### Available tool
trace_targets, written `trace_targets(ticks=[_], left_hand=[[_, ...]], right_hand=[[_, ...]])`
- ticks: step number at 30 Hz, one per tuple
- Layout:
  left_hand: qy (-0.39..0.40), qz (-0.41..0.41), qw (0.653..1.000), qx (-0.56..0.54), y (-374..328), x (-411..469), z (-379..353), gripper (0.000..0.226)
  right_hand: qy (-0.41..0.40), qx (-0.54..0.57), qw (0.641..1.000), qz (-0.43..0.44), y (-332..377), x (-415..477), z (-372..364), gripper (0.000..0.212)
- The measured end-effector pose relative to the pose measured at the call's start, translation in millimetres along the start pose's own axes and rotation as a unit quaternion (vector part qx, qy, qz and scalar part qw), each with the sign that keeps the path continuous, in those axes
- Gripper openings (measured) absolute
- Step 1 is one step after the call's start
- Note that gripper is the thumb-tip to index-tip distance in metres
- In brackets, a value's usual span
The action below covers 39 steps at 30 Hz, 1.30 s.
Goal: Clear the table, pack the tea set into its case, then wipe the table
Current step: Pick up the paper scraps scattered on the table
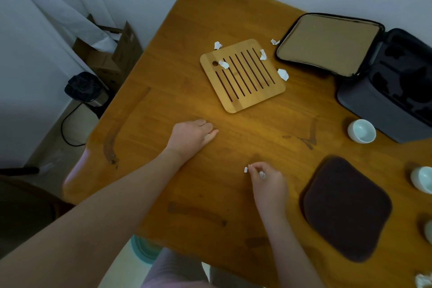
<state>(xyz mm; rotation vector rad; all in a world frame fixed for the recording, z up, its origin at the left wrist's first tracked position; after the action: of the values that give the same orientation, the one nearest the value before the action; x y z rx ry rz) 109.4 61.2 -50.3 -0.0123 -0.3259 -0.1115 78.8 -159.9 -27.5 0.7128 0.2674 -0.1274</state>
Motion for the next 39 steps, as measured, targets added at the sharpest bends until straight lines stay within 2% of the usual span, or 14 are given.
trace_targets(ticks=[6,12,15,18,20,21,23,25,29,33,39], left_hand=[[0.041,0.048,0.998,0.010,-2,4,1,0.033],[0.070,0.068,0.995,0.015,-3,4,-1,0.029],[0.073,0.095,0.993,0.012,-3,6,3,0.038],[0.105,0.161,0.981,-0.037,0,10,8,0.048],[0.117,0.250,0.953,-0.128,6,13,10,0.049],[0.110,0.298,0.928,-0.193,10,14,13,0.049],[0.077,0.399,0.850,-0.335,19,9,19,0.047],[0.049,0.477,0.775,-0.412,25,-2,24,0.047],[0.039,0.533,0.685,-0.495,13,-29,39,0.047],[0.017,0.556,0.628,-0.544,-16,-44,64,0.044],[0.005,0.575,0.592,-0.565,-79,-63,88,0.042]], right_hand=[[-0.001,-0.025,1.000,0.002,2,-7,-4,0.022],[0.027,-0.112,0.992,0.044,15,-6,-11,0.024],[0.047,-0.145,0.987,0.043,18,-3,-15,0.023],[0.056,-0.173,0.982,0.057,20,-1,-18,0.025],[0.055,-0.187,0.978,0.070,21,-2,-18,0.025],[0.051,-0.192,0.977,0.072,21,-3,-18,0.025],[0.040,-0.189,0.978,0.075,20,-3,-16,0.025],[0.025,-0.177,0.981,0.079,18,-4,-13,0.024],[0.006,-0.131,0.989,0.069,18,-5,-7,0.028],[0.002,-0.166,0.981,0.099,20,-2,-7,0.026],[0.066,-0.219,0.961,0.158,20,9,-5,0.022]])
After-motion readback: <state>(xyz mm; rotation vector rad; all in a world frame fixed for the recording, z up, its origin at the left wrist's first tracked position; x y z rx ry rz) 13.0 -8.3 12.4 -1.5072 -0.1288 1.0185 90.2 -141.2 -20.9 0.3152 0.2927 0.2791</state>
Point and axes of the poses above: each hand's wrist, its own x-axis towards the middle knuckle, its own z-axis out of the back of the hand, y = z × x, the point moved 4 cm from there along x, towards the middle knuckle, and after that the axes turned 12 degrees about x, right-handed, at the moved point
